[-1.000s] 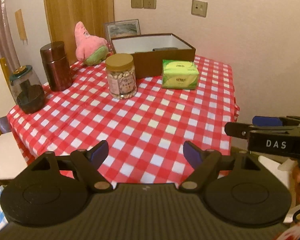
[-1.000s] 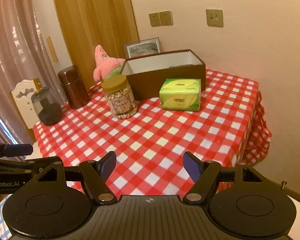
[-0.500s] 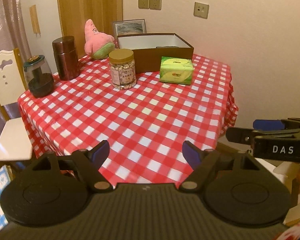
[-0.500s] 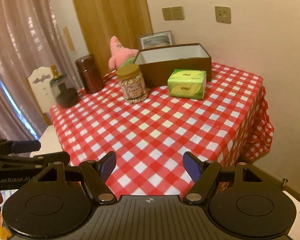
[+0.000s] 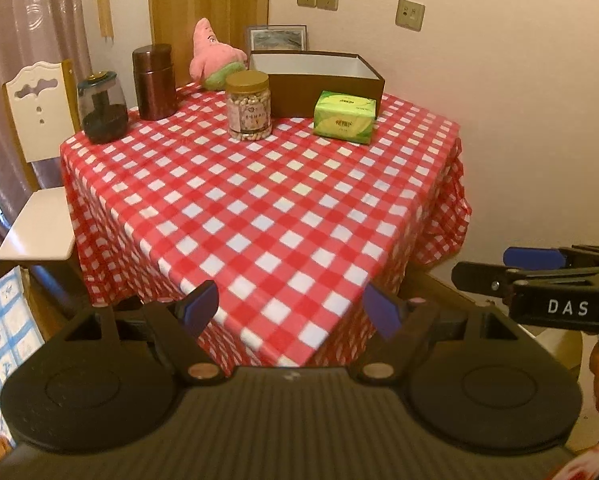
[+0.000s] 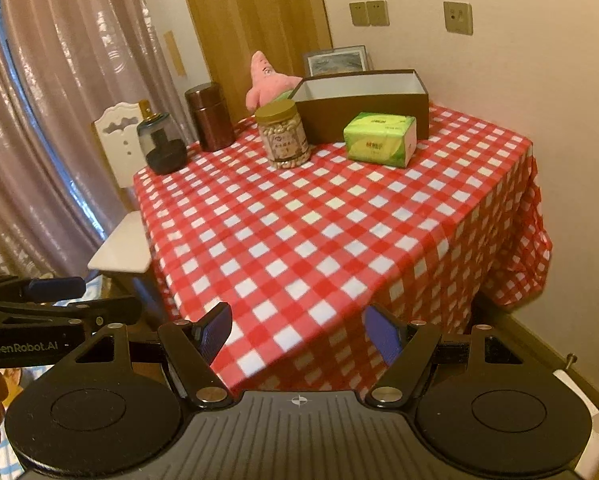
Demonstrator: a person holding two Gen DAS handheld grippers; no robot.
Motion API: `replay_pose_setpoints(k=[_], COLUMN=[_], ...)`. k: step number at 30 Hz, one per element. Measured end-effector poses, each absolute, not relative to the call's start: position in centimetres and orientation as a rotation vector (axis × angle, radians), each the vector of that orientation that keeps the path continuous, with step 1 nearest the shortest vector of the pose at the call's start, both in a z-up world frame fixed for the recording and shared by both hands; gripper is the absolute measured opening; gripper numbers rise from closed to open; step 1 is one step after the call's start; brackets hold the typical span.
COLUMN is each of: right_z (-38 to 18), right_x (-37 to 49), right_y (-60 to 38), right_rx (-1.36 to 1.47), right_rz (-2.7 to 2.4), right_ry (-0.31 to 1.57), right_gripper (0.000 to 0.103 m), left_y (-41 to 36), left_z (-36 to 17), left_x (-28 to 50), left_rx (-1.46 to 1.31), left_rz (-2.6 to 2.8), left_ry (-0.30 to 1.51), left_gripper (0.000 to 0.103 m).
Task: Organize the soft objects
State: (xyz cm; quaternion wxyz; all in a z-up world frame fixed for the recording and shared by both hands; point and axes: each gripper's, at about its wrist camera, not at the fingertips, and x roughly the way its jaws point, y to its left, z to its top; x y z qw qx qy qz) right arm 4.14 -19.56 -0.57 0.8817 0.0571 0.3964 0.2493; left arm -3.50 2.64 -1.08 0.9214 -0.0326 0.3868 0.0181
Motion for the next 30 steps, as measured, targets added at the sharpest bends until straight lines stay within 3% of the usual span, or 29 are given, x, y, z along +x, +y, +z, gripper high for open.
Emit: replay_pose_setpoints(k=[30], right_z=[0.1], right_x=[0.8], right_y=[-24.0], right_rx=[0.144], right_rz=[0.5], right_ry=[0.827], right_gripper=[0.073], left_y=[-1.6], left_z=[-0.7], left_x=[-5.3], left_rx=[-0.042], left_rz=[-0.021], left_ry=[0.794], left_gripper=[0.078])
